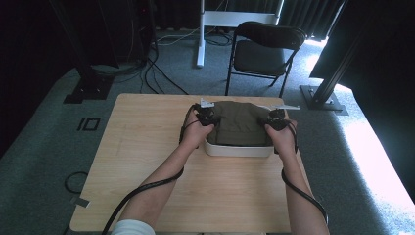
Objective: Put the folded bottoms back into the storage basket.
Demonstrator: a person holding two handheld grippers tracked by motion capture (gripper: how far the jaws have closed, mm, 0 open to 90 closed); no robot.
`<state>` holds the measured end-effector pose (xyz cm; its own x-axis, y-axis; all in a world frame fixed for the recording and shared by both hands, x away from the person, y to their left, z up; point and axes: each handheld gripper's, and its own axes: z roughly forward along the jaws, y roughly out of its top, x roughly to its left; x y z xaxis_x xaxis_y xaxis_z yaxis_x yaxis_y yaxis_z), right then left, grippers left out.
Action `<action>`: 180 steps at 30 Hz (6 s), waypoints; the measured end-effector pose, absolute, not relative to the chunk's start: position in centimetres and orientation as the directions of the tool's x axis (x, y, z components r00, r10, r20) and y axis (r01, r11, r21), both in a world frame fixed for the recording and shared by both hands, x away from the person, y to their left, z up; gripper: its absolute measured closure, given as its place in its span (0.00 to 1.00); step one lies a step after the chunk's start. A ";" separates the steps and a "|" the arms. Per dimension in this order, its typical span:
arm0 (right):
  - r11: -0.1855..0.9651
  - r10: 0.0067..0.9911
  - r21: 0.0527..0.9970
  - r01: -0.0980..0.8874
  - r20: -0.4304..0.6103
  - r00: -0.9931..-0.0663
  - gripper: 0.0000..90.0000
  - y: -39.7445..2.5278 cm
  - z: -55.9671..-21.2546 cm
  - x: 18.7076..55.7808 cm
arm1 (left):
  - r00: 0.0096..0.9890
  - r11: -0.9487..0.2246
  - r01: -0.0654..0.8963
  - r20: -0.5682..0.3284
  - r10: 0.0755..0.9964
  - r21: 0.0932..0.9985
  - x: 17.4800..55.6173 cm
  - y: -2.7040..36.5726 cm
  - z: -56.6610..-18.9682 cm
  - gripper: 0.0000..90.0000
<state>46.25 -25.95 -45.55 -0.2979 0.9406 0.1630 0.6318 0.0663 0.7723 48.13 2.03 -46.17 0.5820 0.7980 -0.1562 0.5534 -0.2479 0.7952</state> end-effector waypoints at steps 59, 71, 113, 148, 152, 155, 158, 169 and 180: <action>0.228 0.870 0.817 0.530 0.075 -0.488 0.15 -23.8 -46.4 45.9 | 0.672 -0.356 0.470 -0.066 0.737 0.808 46.0 0.7 -45.8 0.22; 0.151 0.899 0.858 0.491 0.088 -0.430 0.14 -23.9 -45.9 44.5 | 0.675 -0.352 0.442 -0.048 0.736 0.825 44.8 2.0 -44.9 0.20; 0.181 0.902 0.885 0.429 0.025 -0.431 0.13 -25.8 -46.2 37.0 | 0.686 -0.354 0.409 -0.028 0.727 0.841 39.6 5.4 -45.1 0.20; 0.195 0.914 0.856 0.479 0.019 -0.406 0.12 -27.3 -51.2 31.9 | 0.660 -0.384 0.468 -0.026 0.751 0.796 35.6 8.8 -50.5 0.20; 0.200 0.917 0.851 0.485 0.011 -0.398 0.12 -27.6 -51.8 31.4 | 0.653 -0.379 0.480 -0.034 0.756 0.791 35.2 9.3 -51.0 0.20; 0.193 0.920 0.845 0.498 0.020 -0.391 0.12 -27.9 -52.3 31.0 | 0.648 -0.375 0.488 -0.040 0.760 0.788 34.9 9.8 -51.4 0.20; 0.184 0.924 0.841 0.508 0.028 -0.381 0.12 -28.3 -52.9 30.8 | 0.647 -0.369 0.496 -0.050 0.761 0.786 34.6 10.2 -51.7 0.20; 0.179 0.942 0.819 0.545 0.017 -0.336 0.12 -29.8 -54.3 29.8 | 0.625 -0.355 0.507 -0.051 0.779 0.786 33.3 12.0 -52.3 0.20; 0.172 0.953 0.806 0.567 0.010 -0.303 0.12 -31.2 -55.0 29.0 | 0.594 -0.334 0.525 -0.057 0.802 0.783 32.3 14.3 -52.8 0.20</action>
<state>29.03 -31.24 -54.97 -0.3027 0.9530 0.0098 0.5671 0.1718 0.8055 32.35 14.27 -52.84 0.5943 0.8023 -0.0566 0.5254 -0.3339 0.7826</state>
